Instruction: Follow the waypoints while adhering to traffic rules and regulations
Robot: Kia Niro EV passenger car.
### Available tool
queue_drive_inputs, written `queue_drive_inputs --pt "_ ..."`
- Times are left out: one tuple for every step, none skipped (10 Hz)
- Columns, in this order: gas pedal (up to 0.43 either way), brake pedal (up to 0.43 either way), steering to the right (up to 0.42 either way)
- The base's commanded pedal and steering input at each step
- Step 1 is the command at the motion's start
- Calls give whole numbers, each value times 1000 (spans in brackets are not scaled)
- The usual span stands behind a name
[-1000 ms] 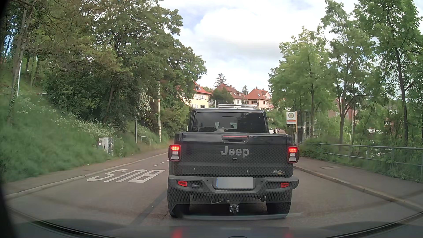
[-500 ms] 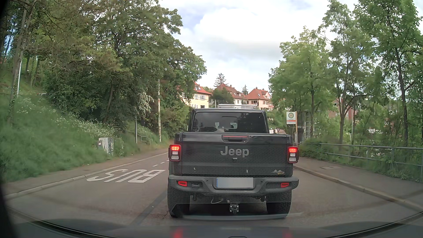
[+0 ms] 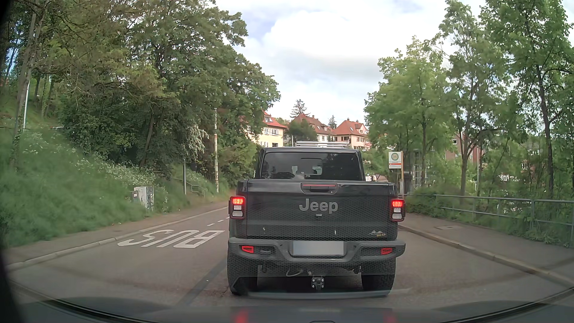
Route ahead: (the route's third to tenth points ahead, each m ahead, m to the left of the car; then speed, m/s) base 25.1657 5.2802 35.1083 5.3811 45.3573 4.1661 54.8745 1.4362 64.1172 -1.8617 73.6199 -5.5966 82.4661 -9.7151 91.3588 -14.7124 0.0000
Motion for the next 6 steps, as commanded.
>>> queue_drive_inputs --pt "0 0 3" --pt "0 0 3" --pt "0 0 3" --pt "0 0 3" --pt "0 0 3" --pt "0 0 3"
